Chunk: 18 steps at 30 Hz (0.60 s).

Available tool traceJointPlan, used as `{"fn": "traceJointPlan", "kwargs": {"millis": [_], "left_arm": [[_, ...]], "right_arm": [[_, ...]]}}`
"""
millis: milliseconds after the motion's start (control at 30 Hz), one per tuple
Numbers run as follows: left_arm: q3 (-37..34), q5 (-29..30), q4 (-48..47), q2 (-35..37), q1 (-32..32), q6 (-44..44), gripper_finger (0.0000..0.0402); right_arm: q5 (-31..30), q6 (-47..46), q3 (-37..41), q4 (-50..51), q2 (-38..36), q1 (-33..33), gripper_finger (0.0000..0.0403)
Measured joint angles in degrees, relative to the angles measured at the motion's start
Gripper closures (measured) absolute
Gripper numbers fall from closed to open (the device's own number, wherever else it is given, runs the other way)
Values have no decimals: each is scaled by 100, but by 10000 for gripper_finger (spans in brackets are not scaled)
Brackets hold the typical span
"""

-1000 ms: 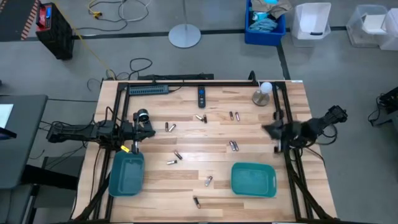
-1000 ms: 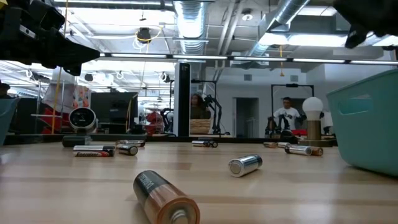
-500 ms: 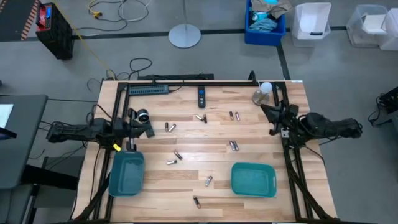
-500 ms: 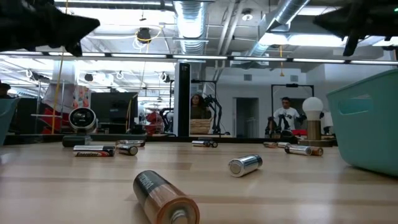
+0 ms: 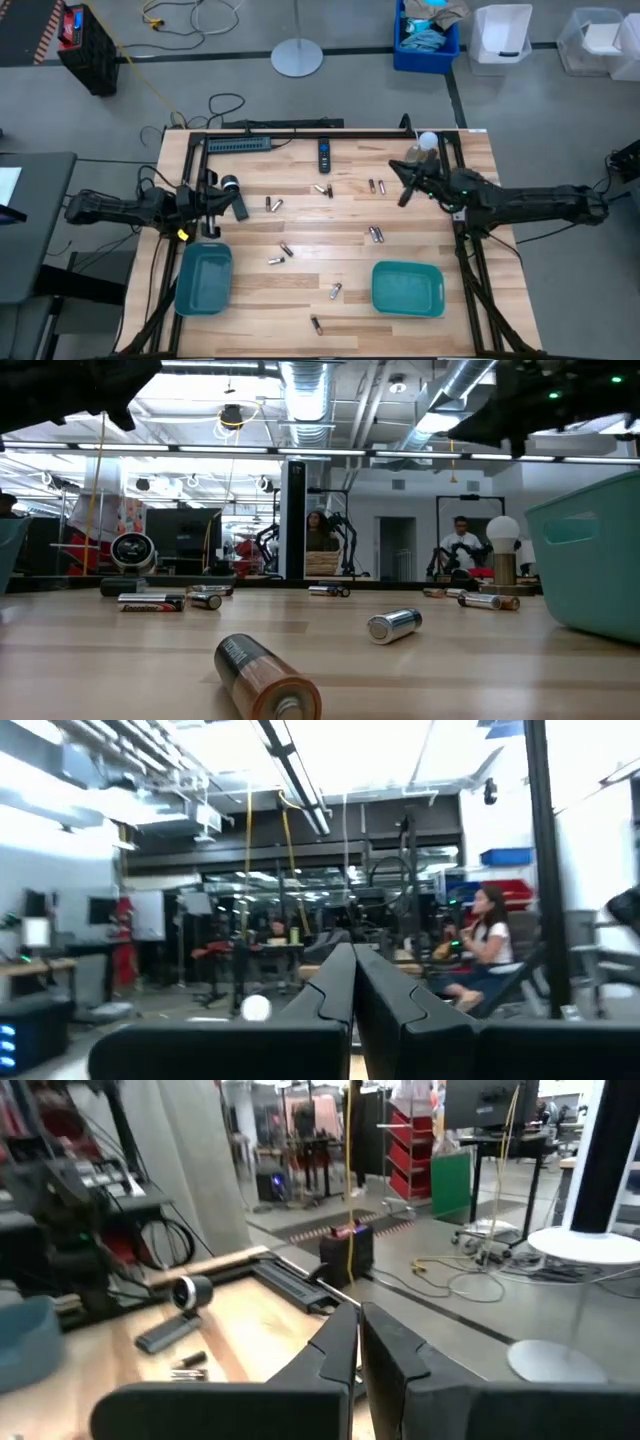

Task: Sort batteries
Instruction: Put the silver battery into the green bin

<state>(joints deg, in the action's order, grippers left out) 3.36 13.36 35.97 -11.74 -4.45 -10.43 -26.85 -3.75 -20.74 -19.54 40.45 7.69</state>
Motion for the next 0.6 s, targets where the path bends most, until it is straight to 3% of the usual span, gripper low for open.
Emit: {"fn": "traceJointPlan", "kwargs": {"millis": [267,600], "left_arm": [[108,1128,855,-1313,103,-238,401],[1004,1021,169,-3192,965,649,389]], "right_arm": [[118,404,-979,-164,1891,80,365],[167,-293,-2485,2081,3553,385,356]]}}
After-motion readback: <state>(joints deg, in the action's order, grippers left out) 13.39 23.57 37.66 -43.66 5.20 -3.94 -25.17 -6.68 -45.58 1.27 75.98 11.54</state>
